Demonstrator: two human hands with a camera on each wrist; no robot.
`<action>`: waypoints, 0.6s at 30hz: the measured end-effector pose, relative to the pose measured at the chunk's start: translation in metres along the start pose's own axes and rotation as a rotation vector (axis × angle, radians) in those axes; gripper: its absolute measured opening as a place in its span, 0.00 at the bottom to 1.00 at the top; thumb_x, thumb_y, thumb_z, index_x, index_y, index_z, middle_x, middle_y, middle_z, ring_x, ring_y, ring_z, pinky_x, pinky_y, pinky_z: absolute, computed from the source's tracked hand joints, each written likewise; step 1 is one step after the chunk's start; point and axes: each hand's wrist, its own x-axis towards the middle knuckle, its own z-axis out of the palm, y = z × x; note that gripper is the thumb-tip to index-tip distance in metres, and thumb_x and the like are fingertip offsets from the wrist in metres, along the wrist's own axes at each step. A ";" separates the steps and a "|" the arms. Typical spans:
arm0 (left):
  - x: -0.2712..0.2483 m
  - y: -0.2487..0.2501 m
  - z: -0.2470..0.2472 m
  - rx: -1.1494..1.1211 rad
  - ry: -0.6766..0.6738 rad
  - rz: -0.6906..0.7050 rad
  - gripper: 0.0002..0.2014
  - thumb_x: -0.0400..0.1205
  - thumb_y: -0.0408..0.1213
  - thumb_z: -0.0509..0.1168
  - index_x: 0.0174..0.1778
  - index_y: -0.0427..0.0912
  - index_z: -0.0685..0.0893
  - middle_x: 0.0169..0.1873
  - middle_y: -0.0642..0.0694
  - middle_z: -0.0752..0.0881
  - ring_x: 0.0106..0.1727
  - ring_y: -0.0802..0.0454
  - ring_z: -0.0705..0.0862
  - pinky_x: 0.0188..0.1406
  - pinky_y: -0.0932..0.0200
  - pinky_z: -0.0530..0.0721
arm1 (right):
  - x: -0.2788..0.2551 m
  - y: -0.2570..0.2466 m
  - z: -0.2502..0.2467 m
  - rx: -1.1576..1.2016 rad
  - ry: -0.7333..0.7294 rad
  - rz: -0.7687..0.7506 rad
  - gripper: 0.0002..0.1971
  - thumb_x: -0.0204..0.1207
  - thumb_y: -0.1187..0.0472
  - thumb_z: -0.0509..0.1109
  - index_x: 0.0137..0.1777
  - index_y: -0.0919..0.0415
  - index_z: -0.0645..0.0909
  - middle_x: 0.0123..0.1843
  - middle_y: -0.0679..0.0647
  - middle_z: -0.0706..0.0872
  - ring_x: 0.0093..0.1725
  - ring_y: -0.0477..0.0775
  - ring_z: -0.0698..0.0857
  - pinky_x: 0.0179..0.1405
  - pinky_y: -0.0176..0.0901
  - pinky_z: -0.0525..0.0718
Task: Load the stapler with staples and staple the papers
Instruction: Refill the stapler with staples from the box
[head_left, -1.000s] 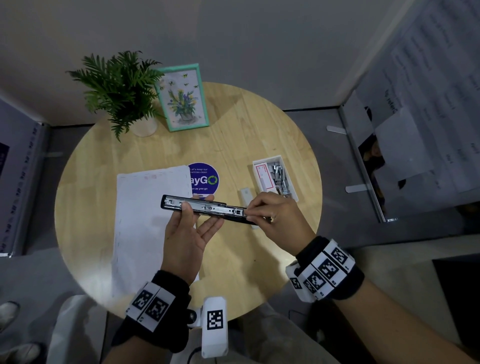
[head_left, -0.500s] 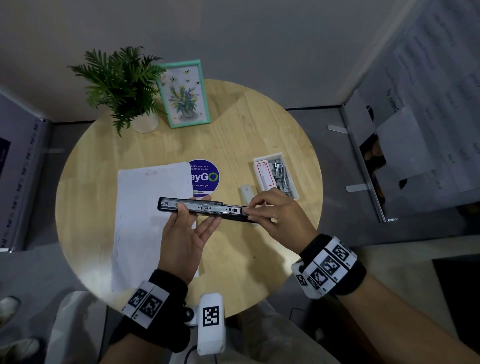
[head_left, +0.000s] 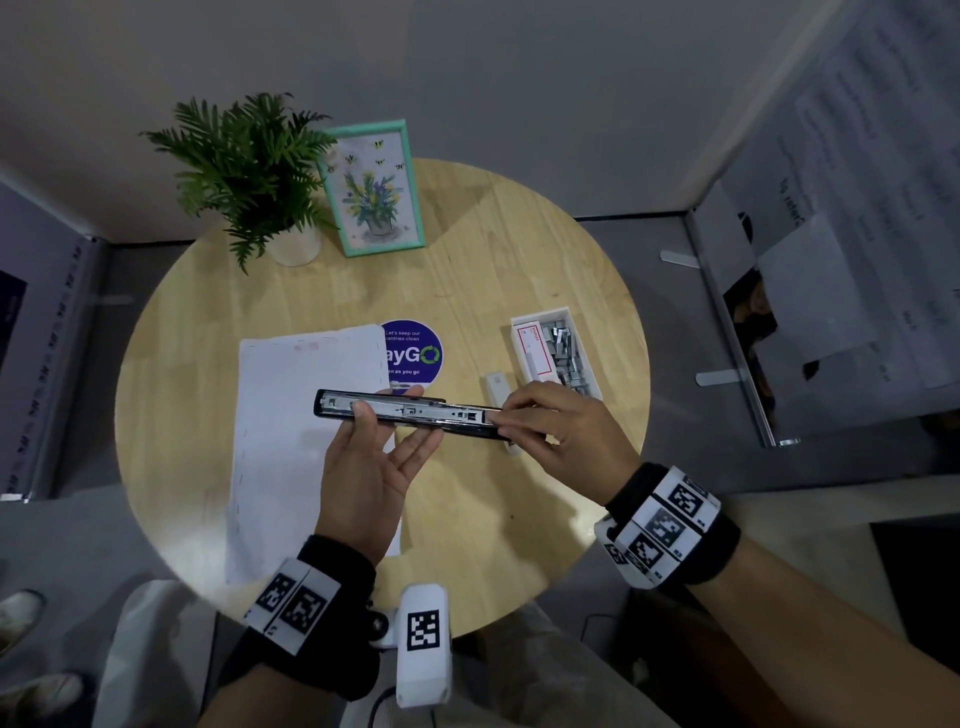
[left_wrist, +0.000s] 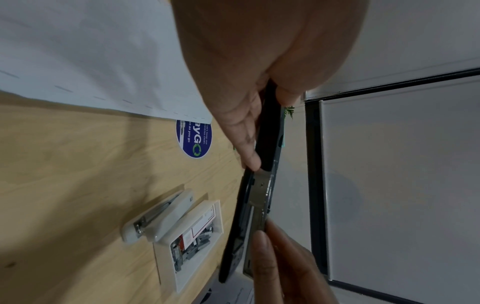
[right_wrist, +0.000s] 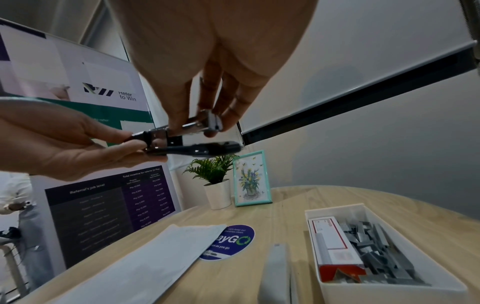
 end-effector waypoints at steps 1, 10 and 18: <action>0.000 0.001 0.000 0.004 -0.005 0.003 0.17 0.89 0.45 0.49 0.53 0.43 0.81 0.68 0.34 0.82 0.66 0.35 0.83 0.61 0.44 0.84 | 0.001 -0.001 -0.001 0.002 0.008 0.002 0.08 0.75 0.64 0.74 0.53 0.62 0.90 0.45 0.56 0.89 0.40 0.54 0.87 0.36 0.52 0.87; 0.005 0.016 0.004 0.027 -0.013 0.017 0.15 0.88 0.45 0.50 0.56 0.42 0.80 0.65 0.35 0.84 0.62 0.35 0.86 0.59 0.45 0.86 | 0.017 -0.004 -0.006 -0.066 -0.099 -0.048 0.11 0.78 0.63 0.70 0.59 0.58 0.88 0.45 0.54 0.87 0.40 0.54 0.83 0.32 0.52 0.84; 0.007 0.017 0.003 0.031 -0.003 0.005 0.16 0.88 0.45 0.50 0.55 0.41 0.81 0.64 0.35 0.85 0.61 0.35 0.86 0.60 0.43 0.85 | 0.017 -0.001 -0.008 -0.063 -0.071 -0.052 0.09 0.75 0.64 0.75 0.54 0.60 0.90 0.44 0.54 0.89 0.39 0.52 0.85 0.36 0.44 0.85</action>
